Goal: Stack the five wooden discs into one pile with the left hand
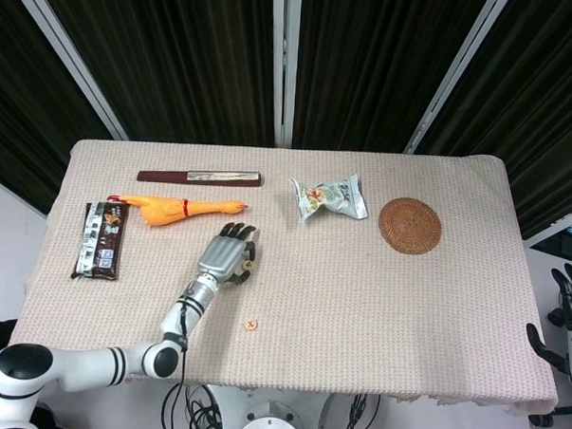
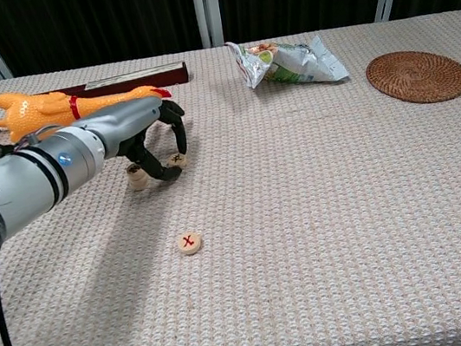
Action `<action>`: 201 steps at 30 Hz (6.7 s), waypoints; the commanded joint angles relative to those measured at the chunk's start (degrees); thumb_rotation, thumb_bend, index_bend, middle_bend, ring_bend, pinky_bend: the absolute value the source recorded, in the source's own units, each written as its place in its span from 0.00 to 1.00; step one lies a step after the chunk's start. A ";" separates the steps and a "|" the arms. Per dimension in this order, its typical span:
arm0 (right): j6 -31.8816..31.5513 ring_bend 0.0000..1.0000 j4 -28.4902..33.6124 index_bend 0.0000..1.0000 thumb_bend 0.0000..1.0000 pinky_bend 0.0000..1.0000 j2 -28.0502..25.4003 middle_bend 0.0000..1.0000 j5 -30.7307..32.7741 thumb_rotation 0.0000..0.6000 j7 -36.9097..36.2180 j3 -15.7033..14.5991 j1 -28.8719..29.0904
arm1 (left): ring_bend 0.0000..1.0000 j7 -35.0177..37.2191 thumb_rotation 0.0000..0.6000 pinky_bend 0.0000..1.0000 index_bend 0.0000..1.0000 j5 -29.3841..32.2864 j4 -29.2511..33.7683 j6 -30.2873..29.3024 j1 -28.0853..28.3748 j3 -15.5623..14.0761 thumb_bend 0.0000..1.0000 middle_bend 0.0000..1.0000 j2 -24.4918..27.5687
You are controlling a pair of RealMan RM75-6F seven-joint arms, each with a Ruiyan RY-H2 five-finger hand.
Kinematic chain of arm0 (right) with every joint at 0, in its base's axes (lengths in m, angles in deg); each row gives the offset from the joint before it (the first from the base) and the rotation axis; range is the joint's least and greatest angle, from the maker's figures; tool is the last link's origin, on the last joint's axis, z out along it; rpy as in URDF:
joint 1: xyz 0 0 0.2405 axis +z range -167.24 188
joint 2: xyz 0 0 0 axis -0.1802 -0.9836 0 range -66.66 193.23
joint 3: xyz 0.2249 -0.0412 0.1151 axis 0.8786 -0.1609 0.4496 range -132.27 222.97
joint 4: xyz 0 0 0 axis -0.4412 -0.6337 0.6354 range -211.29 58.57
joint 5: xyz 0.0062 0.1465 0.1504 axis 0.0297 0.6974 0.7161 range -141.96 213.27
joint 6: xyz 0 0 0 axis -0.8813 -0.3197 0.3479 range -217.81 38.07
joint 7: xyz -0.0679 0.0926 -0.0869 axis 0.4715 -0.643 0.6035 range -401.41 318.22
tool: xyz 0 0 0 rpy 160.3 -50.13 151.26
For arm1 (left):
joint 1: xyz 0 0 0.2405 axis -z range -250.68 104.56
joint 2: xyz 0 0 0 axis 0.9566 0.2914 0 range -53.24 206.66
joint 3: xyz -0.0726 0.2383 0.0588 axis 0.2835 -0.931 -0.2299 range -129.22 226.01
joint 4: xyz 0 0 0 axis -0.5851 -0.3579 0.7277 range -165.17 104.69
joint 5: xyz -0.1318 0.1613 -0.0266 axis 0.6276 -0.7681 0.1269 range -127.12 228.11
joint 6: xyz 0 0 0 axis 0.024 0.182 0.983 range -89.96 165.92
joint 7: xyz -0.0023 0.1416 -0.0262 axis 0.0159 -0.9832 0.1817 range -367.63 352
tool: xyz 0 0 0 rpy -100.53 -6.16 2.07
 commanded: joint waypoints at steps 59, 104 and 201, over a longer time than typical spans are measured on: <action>0.75 0.00 0.23 0.00 0.28 0.00 0.51 0.00 -0.32 1.00 1.99 -0.47 0.41 | 0.00 -0.30 1.00 0.00 0.50 0.98 16.45 -9.10 -6.80 -3.07 0.31 0.10 9.54; 0.95 0.00 0.31 0.00 0.28 0.00 0.41 0.00 -0.36 1.00 1.94 -0.67 0.40 | 0.00 0.21 1.00 0.00 0.33 -1.28 21.15 -9.04 -8.36 -4.11 0.35 0.05 13.64; -3.45 0.00 -0.80 0.00 0.28 0.00 -0.39 0.00 -1.09 1.00 -3.53 0.01 -1.49 | 0.00 16.17 1.00 0.00 0.38 -36.60 5.22 -15.67 -19.68 -14.77 0.25 0.02 -0.53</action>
